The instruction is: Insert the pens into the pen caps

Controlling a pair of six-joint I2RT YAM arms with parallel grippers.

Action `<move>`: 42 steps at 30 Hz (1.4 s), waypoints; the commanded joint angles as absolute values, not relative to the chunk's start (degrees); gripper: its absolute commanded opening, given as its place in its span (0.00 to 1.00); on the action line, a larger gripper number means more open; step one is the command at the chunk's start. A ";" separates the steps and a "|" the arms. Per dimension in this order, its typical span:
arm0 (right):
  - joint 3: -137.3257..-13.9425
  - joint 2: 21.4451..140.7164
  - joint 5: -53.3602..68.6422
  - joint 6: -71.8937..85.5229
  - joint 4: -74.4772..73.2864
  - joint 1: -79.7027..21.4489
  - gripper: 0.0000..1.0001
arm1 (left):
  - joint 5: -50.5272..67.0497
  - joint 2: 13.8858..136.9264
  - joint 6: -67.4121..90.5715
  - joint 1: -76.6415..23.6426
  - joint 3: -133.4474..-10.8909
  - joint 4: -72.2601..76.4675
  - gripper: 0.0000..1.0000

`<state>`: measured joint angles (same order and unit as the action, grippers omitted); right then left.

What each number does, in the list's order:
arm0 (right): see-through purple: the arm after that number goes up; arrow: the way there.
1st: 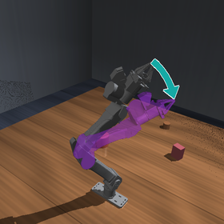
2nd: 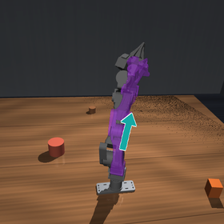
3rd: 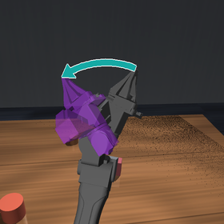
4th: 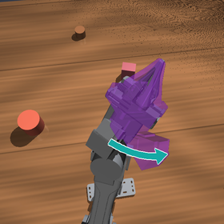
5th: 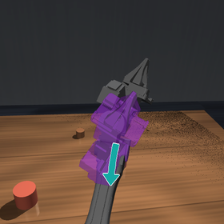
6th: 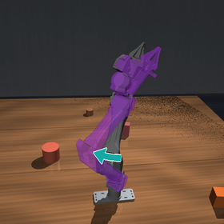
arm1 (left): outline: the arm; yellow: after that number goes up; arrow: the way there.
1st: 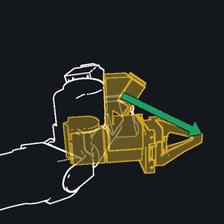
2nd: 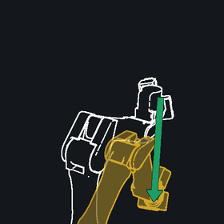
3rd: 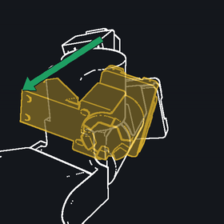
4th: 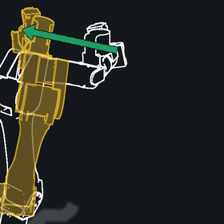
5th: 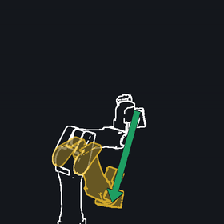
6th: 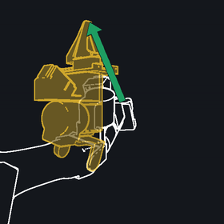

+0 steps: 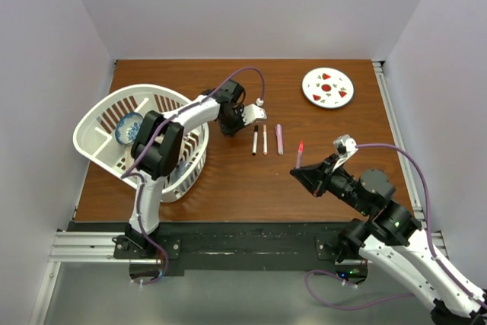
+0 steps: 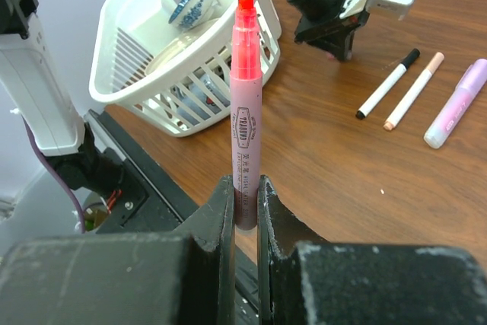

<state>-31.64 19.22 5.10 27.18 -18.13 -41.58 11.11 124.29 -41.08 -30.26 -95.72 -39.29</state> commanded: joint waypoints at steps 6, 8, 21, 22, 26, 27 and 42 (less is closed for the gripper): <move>-27.78 19.95 8.43 32.43 -9.77 -41.66 0.00 | 19.59 104.96 -14.53 -29.97 -84.65 -21.64 0.00; -25.76 19.95 10.10 32.96 -7.92 -41.66 0.00 | 20.48 99.97 -4.08 -29.97 -81.58 -14.80 0.00; -21.36 33.04 23.11 37.61 14.31 -41.66 0.00 | 26.02 74.71 65.16 -32.52 -36.34 60.76 0.00; -21.18 34.09 24.16 38.05 15.72 -41.66 0.00 | 25.23 74.62 67.39 -32.78 -34.56 63.87 0.00; -20.39 40.24 26.19 40.60 23.79 -41.75 0.00 | 22.24 76.11 73.47 -33.84 -29.10 73.81 0.00; -20.13 41.30 26.54 41.04 24.78 -41.66 0.00 | 22.24 76.46 73.65 -33.92 -28.57 75.31 0.00; -20.92 48.43 28.39 42.19 29.44 -41.75 0.00 | 22.50 77.17 73.13 -34.01 -27.86 76.73 0.00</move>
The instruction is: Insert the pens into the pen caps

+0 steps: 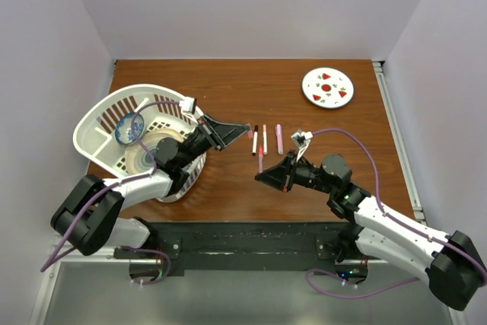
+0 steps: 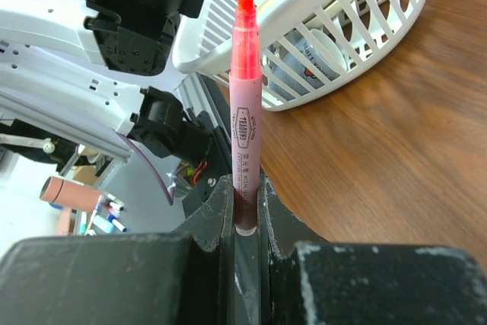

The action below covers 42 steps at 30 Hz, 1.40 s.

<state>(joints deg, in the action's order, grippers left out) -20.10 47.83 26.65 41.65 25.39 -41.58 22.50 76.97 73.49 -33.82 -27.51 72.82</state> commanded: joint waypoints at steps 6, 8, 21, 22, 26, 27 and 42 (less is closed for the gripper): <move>-21.44 49.39 28.92 42.01 29.71 -41.75 0.00 | 22.94 77.35 70.94 -35.42 -28.48 75.51 0.00; -21.53 49.39 29.00 42.10 29.71 -41.75 0.00 | 22.76 77.34 70.23 -36.29 -28.91 74.54 0.00; -22.50 47.73 29.18 42.01 28.13 -41.66 0.00 | 22.50 77.34 66.45 -38.58 -31.20 70.06 0.00; -22.50 47.55 29.18 42.01 28.04 -41.75 0.00 | 22.33 77.26 66.01 -38.76 -31.46 69.44 0.00; -22.24 46.58 29.09 42.10 27.25 -41.66 0.00 | 21.71 77.17 65.22 -39.20 -31.55 68.29 0.00; -22.15 46.32 29.09 42.01 27.07 -41.57 0.00 | 21.71 77.25 64.95 -39.20 -31.64 68.20 0.00; -22.94 45.53 27.60 40.61 25.58 -41.75 0.00 | 25.75 78.13 64.77 -39.99 -31.73 68.29 0.00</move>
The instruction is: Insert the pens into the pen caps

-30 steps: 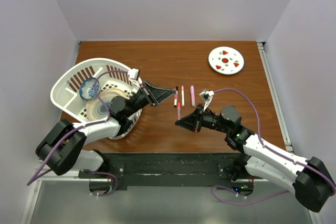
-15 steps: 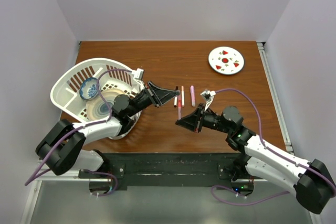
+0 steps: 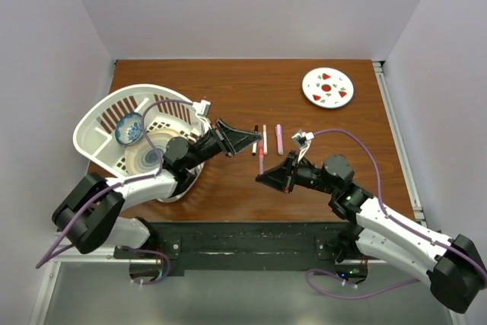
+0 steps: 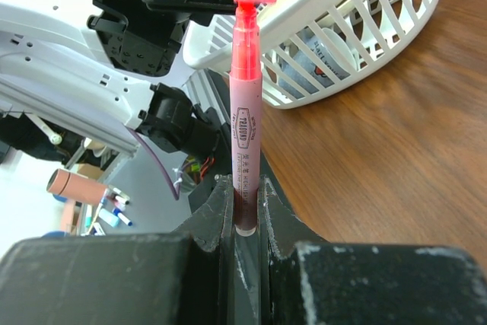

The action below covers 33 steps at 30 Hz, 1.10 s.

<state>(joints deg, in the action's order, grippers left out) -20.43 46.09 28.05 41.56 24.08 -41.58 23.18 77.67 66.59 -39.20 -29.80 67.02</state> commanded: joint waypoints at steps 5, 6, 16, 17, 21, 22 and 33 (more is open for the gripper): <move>-24.08 44.91 26.63 38.68 23.21 -41.75 0.00 | 28.30 77.00 64.60 -40.96 -30.76 65.06 0.00; -24.26 44.65 26.28 38.58 22.94 -41.75 0.00 | 28.30 75.95 63.47 -40.96 -30.67 63.82 0.00; -28.21 42.45 22.94 33.75 16.00 -41.75 0.00 | 30.49 70.93 55.72 -41.66 -30.24 51.50 0.00; -28.73 42.54 22.68 33.66 15.91 -41.66 0.00 | 30.58 70.93 55.64 -41.92 -29.89 51.59 0.00; -30.49 43.15 22.06 32.52 14.42 -41.75 0.00 | 32.08 70.75 54.67 -42.98 -28.74 53.35 0.00; -30.76 43.15 21.63 31.82 13.98 -41.75 0.00 | 31.91 70.66 54.75 -43.67 -28.04 53.52 0.00; -40.25 43.16 15.47 22.95 5.28 -41.66 0.00 | 33.57 70.49 56.16 -47.46 -21.97 56.25 0.00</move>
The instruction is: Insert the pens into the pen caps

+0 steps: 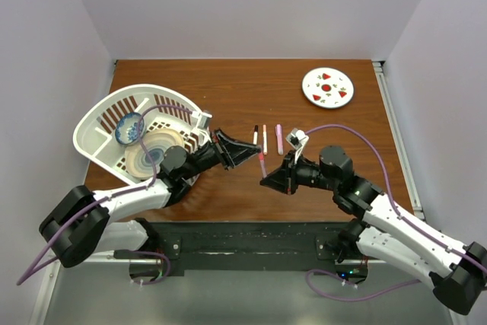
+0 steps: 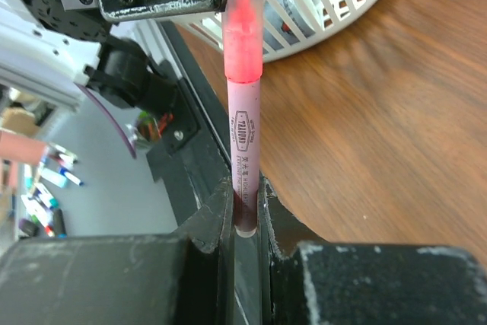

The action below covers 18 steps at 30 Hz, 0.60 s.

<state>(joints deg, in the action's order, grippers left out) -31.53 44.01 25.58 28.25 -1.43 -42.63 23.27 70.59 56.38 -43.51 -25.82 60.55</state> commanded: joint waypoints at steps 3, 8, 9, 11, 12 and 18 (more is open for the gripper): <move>-42.71 43.94 14.85 21.01 4.31 -41.57 0.00 | 34.72 70.40 55.02 -49.21 -21.88 55.38 0.00; -46.57 45.96 14.94 18.90 3.60 -41.66 0.00 | 34.54 71.89 54.58 -51.68 -20.30 54.66 0.00; -47.19 46.23 15.03 18.46 3.60 -41.66 0.00 | 34.54 72.16 54.84 -52.55 -20.13 55.10 0.00; -49.12 47.28 15.12 17.32 2.99 -41.57 0.00 | 34.37 73.29 55.54 -53.35 -19.34 56.25 0.00; -49.74 47.72 15.03 16.79 2.64 -41.66 0.00 | 34.54 73.74 55.81 -54.31 -19.07 56.77 0.00; -52.99 48.51 12.74 13.45 1.67 -41.66 0.00 | 33.66 75.41 56.78 -57.38 -18.19 57.65 0.00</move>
